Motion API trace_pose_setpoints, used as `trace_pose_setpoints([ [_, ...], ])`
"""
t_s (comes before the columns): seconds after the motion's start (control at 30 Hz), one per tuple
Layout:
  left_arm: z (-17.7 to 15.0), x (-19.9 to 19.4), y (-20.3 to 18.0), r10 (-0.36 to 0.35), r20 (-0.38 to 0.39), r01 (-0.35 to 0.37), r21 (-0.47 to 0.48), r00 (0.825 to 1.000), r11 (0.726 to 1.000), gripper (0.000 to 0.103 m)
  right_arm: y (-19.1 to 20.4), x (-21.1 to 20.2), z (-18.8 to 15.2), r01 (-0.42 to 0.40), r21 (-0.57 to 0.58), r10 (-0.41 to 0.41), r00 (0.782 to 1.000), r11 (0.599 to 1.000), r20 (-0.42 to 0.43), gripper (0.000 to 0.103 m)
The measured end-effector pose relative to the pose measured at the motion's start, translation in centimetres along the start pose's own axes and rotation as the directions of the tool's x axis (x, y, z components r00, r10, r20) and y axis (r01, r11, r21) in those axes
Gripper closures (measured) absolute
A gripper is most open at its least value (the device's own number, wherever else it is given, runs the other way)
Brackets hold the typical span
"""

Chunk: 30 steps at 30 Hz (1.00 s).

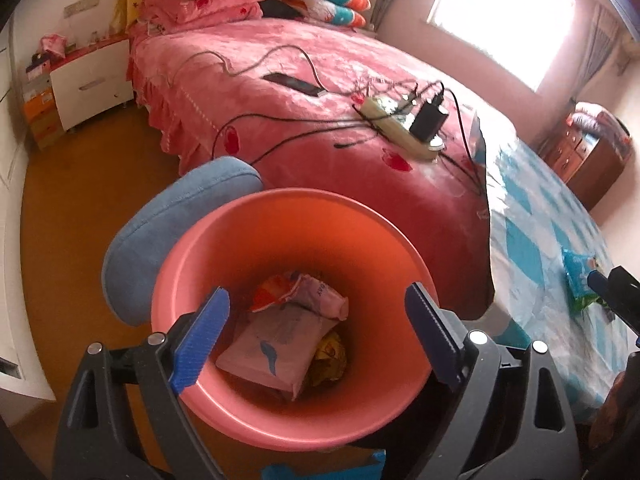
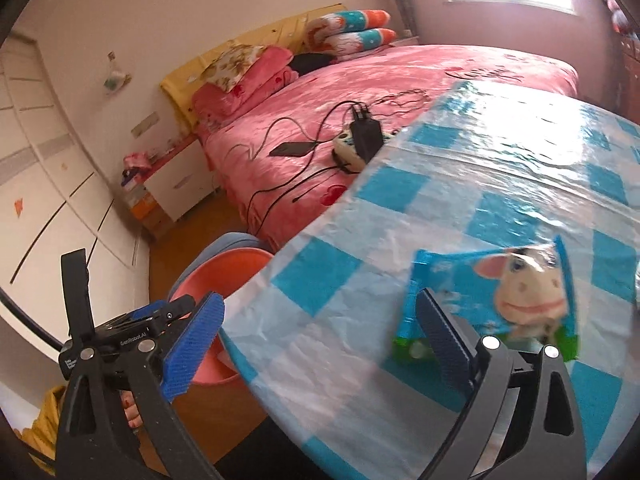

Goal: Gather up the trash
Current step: 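Return both tools to the table toward the wipes and tissue packs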

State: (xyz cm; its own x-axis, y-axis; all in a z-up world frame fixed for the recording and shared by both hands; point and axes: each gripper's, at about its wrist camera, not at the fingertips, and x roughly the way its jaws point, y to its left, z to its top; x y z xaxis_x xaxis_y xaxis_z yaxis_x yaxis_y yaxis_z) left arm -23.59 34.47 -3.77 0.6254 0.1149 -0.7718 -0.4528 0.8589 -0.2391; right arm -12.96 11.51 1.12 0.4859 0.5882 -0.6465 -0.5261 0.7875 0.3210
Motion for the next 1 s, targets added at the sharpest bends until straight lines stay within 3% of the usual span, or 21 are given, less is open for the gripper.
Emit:
trace_pose_setpoints([
  [0.13,-0.2,-0.2,-1.0,-0.008,-0.011,0.008,0.001,1.000,1.000,0.013,-1.3,-1.1,-0.3,-0.003,0.026,0.002,1.000,1.000,0.016,0.008],
  [0.47,-0.4,-2.0,-6.5,0.016,0.025,-0.019,0.123,1.000,0.992,0.013,-3.5,-4.7,-1.0,0.032,0.000,-0.032,0.993,0.999,0.111,0.008],
  [1.0,-1.3,-3.9,-14.6,-0.053,-0.001,0.052,0.243,0.999,0.969,0.013,-7.1,-8.4,-0.9,0.143,-0.008,-0.139,0.972,0.990,0.187,0.008],
])
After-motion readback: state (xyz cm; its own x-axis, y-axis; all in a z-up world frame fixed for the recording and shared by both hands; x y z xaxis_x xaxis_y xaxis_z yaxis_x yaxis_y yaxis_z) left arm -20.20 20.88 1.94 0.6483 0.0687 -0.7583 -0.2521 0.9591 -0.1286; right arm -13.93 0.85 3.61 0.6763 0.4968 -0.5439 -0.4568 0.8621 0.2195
